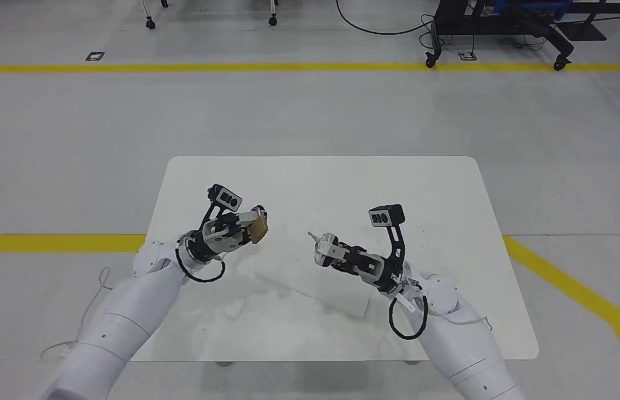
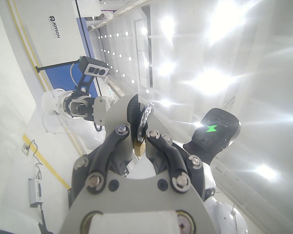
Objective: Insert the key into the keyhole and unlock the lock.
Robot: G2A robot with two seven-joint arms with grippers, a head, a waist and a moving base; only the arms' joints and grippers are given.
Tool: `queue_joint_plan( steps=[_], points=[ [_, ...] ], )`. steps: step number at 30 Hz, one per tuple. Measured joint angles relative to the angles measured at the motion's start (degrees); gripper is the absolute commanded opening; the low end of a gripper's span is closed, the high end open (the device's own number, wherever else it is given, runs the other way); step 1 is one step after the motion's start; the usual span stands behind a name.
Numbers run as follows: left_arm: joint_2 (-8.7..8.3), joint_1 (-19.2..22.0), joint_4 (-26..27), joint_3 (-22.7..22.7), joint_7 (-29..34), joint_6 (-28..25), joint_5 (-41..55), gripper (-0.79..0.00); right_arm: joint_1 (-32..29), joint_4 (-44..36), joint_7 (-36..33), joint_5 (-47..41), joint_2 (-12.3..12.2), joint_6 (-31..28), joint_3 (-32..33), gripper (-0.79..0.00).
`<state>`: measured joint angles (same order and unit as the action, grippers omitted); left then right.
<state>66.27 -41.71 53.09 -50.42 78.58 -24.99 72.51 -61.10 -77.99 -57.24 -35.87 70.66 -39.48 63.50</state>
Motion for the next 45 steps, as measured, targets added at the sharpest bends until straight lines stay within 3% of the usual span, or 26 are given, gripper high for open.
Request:
queue_joint_plan(
  steps=[9, 12, 13, 16, 19, 26, 31, 45],
  points=[
    [0.06, -1.0, 0.87, 0.1, -2.67, 0.88, -1.75, -0.785, -0.04, -0.56, 0.41, 0.88, -0.08, -0.45, 0.14, -0.785],
    [0.29, -2.0, 1.73, 0.31, -6.45, 2.57, -4.06, -0.785, -0.9, -5.19, 4.24, 10.69, -0.57, -2.34, 1.35, -0.785],
    [0.43, -2.23, 1.85, 0.28, -7.48, 3.03, -4.41, -0.785, -1.91, -7.84, 6.38, 17.96, -0.77, -2.18, 1.9, -0.785],
    [0.82, -2.36, 1.83, -0.01, -9.72, 3.33, -5.14, -0.785, -4.82, -13.23, 12.55, 35.43, -0.9, 1.29, 2.25, -0.785],
    [1.12, -1.91, 1.63, -0.42, -12.86, 0.12, -8.48, -0.785, -6.42, -16.38, 17.47, 47.33, -0.89, 4.73, 1.96, -0.785],
    [1.58, -2.05, 3.17, -1.47, -16.67, -2.3, -13.21, -0.785, -8.62, -19.85, 25.24, 59.76, -0.8, 8.55, 1.17, -0.785],
    [1.79, -2.54, 3.71, -2.51, -17.43, -2.94, -15.05, -0.785, -9.96, -21.0, 29.13, 61.64, -0.69, 10.26, 0.7, -0.785],
    [1.85, -2.72, 4.11, -2.88, -17.78, -3.61, -15.78, -0.785, -10.21, -20.91, 29.54, 58.03, -0.74, 9.5, 0.89, -0.785]
  ],
)
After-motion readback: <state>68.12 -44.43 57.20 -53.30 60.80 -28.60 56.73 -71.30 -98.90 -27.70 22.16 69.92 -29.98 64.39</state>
